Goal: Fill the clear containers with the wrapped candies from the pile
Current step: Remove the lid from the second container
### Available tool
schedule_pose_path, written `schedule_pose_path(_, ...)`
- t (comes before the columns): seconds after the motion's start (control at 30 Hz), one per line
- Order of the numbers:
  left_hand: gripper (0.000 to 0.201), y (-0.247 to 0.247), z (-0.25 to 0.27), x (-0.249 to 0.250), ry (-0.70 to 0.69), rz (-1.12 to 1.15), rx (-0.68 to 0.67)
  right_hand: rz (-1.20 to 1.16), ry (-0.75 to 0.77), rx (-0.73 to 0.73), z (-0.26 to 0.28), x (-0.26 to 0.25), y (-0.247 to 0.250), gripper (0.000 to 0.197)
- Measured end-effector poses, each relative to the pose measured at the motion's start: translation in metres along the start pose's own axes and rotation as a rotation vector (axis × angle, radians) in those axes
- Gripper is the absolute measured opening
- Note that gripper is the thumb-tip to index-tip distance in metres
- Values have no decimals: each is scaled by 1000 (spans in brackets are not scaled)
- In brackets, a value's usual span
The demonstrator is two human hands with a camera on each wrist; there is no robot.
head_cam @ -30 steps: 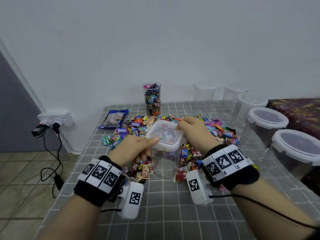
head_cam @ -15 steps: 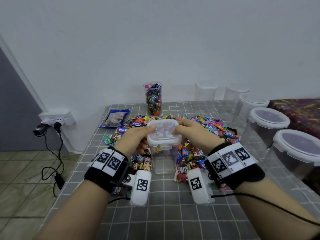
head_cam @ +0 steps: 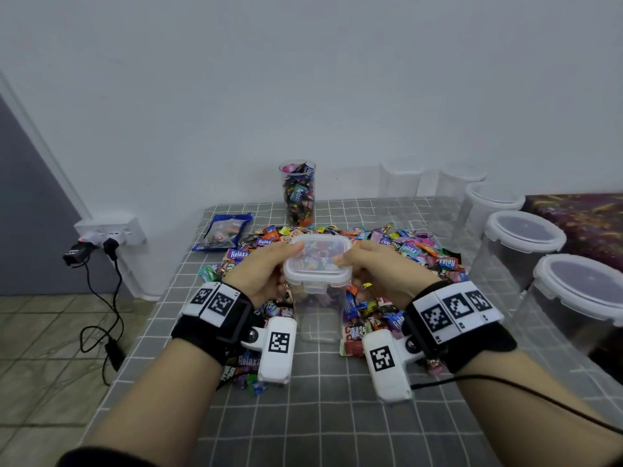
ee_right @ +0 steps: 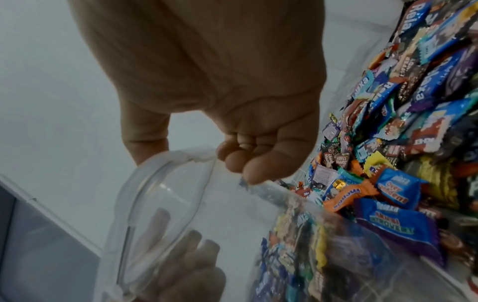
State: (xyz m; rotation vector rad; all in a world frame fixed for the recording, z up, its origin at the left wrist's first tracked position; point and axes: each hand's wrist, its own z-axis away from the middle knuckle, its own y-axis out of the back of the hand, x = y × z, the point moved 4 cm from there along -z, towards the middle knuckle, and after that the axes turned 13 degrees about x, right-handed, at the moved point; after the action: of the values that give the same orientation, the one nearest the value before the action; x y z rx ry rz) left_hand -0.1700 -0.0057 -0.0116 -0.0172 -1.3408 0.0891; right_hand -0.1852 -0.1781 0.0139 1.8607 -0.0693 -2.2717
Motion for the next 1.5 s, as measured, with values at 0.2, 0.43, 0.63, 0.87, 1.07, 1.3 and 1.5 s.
schedule_pose_path(0.2,13,0,-1,2,-35,29,70,-37,-37,-7,-4,5,0,24)
schedule_pose_path(0.43,18,-1,2,4,-39,9,92,-56,-31,-78,-2,5,1,18)
schedule_pose_path(0.63,20,-3,4,4,-41,25,102,-59,-38,-88,-1,5,1,18)
schedule_pose_path(0.87,21,-3,6,5,-58,36,120,130,35,21,0,5,4,25)
schedule_pose_path(1.07,21,-4,9,2,-67,30,122,-54,-23,1,-2,9,3,26)
schedule_pose_path(1.3,21,-3,11,3,-62,31,128,-233,-99,-54,-5,15,-2,37)
schedule_pose_path(1.5,20,-3,14,3,-68,-12,142,-156,-45,6,-4,6,1,37)
